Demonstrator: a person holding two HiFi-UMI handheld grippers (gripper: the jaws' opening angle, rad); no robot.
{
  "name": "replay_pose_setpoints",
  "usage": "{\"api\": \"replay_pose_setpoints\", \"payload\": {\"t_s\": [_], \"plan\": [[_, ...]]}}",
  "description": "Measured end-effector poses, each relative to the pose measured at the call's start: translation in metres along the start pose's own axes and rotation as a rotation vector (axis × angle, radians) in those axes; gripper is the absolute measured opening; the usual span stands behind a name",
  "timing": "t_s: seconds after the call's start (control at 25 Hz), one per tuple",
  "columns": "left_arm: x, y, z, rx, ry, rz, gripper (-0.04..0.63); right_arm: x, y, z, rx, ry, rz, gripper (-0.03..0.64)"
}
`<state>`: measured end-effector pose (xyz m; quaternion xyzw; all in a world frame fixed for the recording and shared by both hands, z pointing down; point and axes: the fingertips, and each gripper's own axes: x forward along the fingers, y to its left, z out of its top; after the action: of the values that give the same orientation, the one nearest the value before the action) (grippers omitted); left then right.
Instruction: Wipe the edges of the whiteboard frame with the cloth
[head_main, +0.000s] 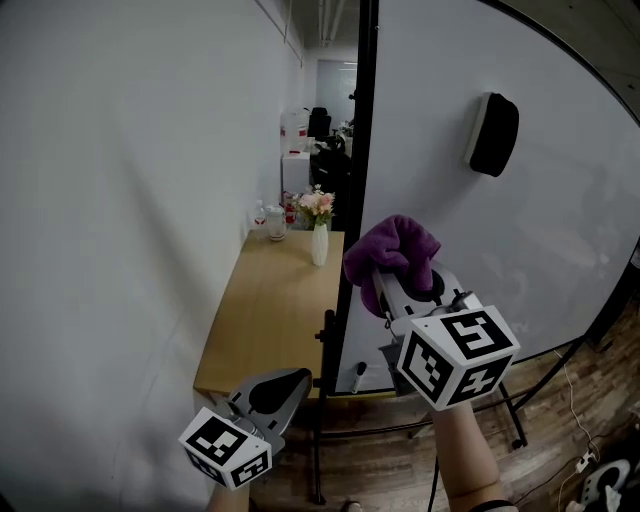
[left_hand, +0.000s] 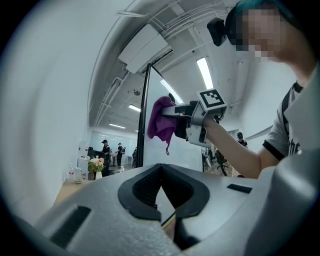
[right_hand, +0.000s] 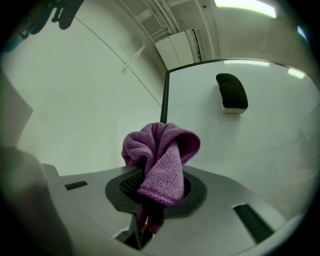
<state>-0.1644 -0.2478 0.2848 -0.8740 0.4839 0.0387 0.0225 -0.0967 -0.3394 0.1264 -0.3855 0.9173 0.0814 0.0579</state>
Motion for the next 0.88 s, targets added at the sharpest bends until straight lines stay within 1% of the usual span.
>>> {"api": "replay_pose_setpoints", "payload": {"t_s": [0.4, 0.56, 0.76, 0.88], "plan": [[-0.004, 0.011, 0.000, -0.010, -0.011, -0.103, 0.017, 0.026, 0.004, 0.053, -0.039, -0.044, -0.077, 0.063], [-0.009, 0.015, 0.003, -0.003, -0.011, -0.126, 0.017, 0.034, 0.008, 0.070, -0.055, -0.059, -0.102, 0.063], [-0.011, 0.025, 0.019, -0.004, -0.009, -0.147, 0.017, 0.048, 0.006, 0.101, -0.072, -0.074, -0.139, 0.063], [-0.015, 0.025, 0.015, -0.002, -0.020, -0.158, 0.017, 0.049, 0.007, 0.107, -0.085, -0.076, -0.157, 0.063]]}}
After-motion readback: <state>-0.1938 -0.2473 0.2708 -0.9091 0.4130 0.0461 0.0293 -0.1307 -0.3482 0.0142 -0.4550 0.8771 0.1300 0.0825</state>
